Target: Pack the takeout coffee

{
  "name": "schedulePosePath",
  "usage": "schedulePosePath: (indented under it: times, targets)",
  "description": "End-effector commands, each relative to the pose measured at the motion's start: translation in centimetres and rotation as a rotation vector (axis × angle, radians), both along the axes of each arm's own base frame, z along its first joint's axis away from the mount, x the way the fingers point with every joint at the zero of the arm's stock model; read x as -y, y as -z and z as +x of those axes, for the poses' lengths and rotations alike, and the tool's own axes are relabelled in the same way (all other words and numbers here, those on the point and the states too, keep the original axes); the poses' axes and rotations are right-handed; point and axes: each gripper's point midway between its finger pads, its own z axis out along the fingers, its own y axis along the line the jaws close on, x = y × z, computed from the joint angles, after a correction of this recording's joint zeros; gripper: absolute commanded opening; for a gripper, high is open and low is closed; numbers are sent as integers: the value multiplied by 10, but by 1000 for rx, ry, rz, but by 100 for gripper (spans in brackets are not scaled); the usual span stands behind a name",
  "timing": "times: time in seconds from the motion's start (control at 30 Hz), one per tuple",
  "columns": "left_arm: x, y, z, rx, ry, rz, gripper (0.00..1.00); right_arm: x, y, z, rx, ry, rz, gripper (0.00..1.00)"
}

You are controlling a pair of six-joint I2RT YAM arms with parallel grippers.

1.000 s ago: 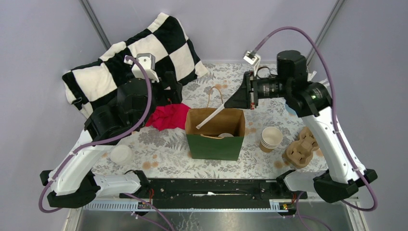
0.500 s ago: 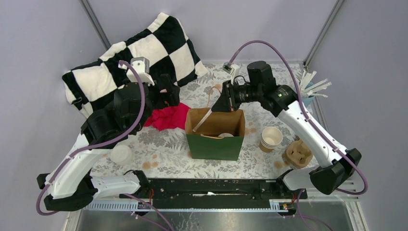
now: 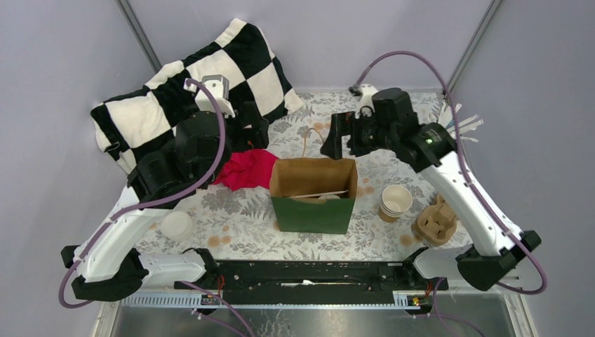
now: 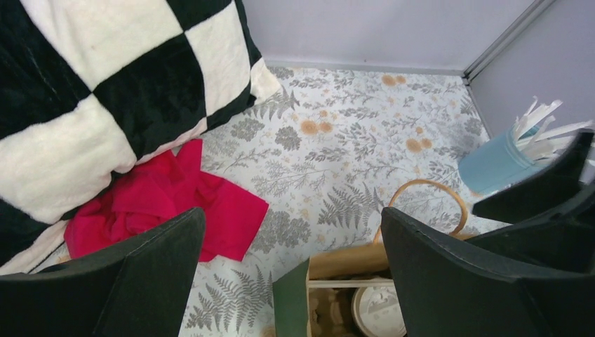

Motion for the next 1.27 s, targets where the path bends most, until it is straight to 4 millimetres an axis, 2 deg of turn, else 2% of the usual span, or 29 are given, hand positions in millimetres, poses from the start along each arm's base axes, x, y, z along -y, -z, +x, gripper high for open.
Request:
schedulePosePath:
  times: [0.0,0.17,0.27,0.53,0.7,0.97,1.07,1.23]
  targets:
    - [0,-51,3,110,7,-80,99,60,-50,-3,134,259,-68,100]
    - [-3,-79,3,164,9,-102,99,74,-109,-16,236,341,91,100]
    - [-10,-99,0,205,2,-125,99,80,-132,-23,277,386,199,100]
    - [-26,-129,-6,272,-38,-216,99,89,-152,-27,380,396,247,100]
    - [-34,-134,-11,278,-55,-260,99,100,-182,-24,472,450,297,100]
    - [-49,-149,-17,323,-83,-286,99,125,-218,-20,604,527,252,100]
    - [-50,-150,-16,328,-89,-287,99,130,-224,-20,628,549,247,100]
    - [-47,-150,-14,328,-88,-286,99,131,-223,-16,642,549,222,100]
